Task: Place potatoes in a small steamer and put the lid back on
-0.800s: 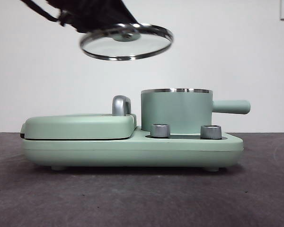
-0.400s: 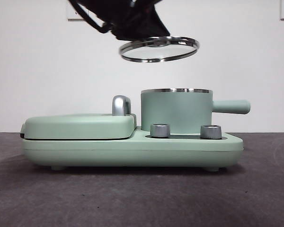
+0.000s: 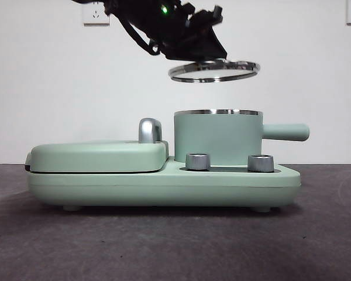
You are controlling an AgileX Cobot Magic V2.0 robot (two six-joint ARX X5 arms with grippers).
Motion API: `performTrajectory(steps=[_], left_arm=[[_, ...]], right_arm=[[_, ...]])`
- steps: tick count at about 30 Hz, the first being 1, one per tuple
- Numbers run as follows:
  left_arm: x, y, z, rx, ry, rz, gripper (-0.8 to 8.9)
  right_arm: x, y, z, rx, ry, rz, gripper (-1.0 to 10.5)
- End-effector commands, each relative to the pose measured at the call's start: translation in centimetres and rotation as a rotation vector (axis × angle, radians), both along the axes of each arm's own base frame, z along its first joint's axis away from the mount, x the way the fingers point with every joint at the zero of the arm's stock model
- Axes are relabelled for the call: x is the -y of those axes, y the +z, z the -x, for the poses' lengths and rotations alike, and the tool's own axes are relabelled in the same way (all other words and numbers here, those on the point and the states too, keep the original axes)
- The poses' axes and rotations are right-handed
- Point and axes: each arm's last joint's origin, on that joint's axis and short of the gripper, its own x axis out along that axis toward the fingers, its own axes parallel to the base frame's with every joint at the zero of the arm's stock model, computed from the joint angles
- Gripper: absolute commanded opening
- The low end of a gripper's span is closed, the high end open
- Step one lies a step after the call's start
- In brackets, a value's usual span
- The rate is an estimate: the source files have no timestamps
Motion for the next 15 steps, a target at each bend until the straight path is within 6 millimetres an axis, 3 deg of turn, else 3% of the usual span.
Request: performTrajectory(steps=[1,15], left_arm=[[1.0,0.1,-0.6,0.06,-0.017,0.001,0.14],[2.0,-3.4,-2.0,0.032,-0.021,-0.04,0.14]], right_arm=[[0.0,0.2,0.0,0.005,0.0,-0.012,2.9],[0.0,0.2,0.0,0.006,-0.003,-0.011,2.9]])
